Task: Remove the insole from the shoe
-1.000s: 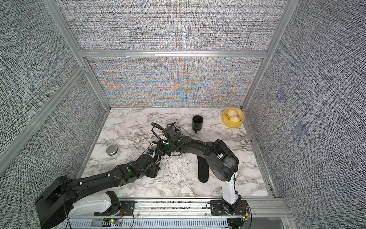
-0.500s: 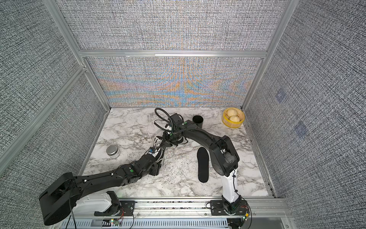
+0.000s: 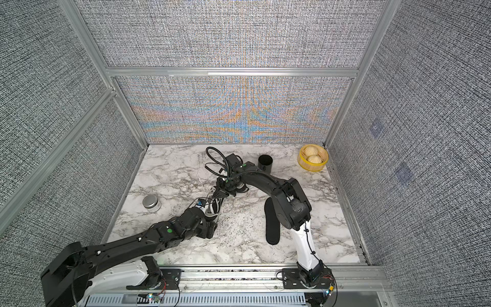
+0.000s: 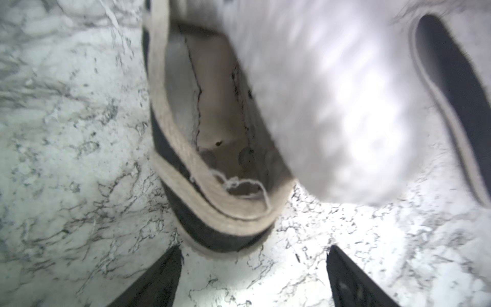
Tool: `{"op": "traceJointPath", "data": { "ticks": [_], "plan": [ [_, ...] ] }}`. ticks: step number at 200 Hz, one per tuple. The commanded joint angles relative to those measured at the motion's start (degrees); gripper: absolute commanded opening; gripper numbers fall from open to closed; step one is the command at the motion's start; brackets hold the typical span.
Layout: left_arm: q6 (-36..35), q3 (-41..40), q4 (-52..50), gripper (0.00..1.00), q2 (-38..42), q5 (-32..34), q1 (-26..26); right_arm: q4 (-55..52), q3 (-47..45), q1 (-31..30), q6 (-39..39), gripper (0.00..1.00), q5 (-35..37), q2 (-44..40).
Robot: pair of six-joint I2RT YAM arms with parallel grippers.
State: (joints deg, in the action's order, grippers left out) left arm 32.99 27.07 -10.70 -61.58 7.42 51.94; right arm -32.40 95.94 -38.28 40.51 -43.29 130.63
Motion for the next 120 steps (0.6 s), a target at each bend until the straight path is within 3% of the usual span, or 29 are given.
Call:
{"op": "traceJointPath", "data": {
  "ticks": [1, 14, 30, 68, 120],
  "plan": [
    [0.7, -0.2, -2.2, 0.9, 2.5, -3.6, -0.1, 7.1, -0.8, -0.6, 2.9, 0.0, 0.9, 0.2],
    [1.9, 0.1, -3.6, 0.9, 4.2, -4.1, -0.1, 7.8, -0.7, -1.0, 3.4, 0.0, 1.3, 0.6],
    [8.8, 1.6, -7.8, 0.87, 6.8, -0.5, -0.1, 8.3, -0.8, -1.5, 3.7, 0.0, 1.7, 0.7],
    [15.1, 4.9, -10.0, 0.69, 10.6, 5.6, -0.4, 9.0, -1.9, -2.0, 4.1, 0.0, 2.2, 0.3],
    [26.1, 7.2, -7.3, 0.67, 5.2, 2.5, -1.8, 9.5, -3.5, -2.0, 4.0, 0.0, 2.5, -0.6]
  ]
}}
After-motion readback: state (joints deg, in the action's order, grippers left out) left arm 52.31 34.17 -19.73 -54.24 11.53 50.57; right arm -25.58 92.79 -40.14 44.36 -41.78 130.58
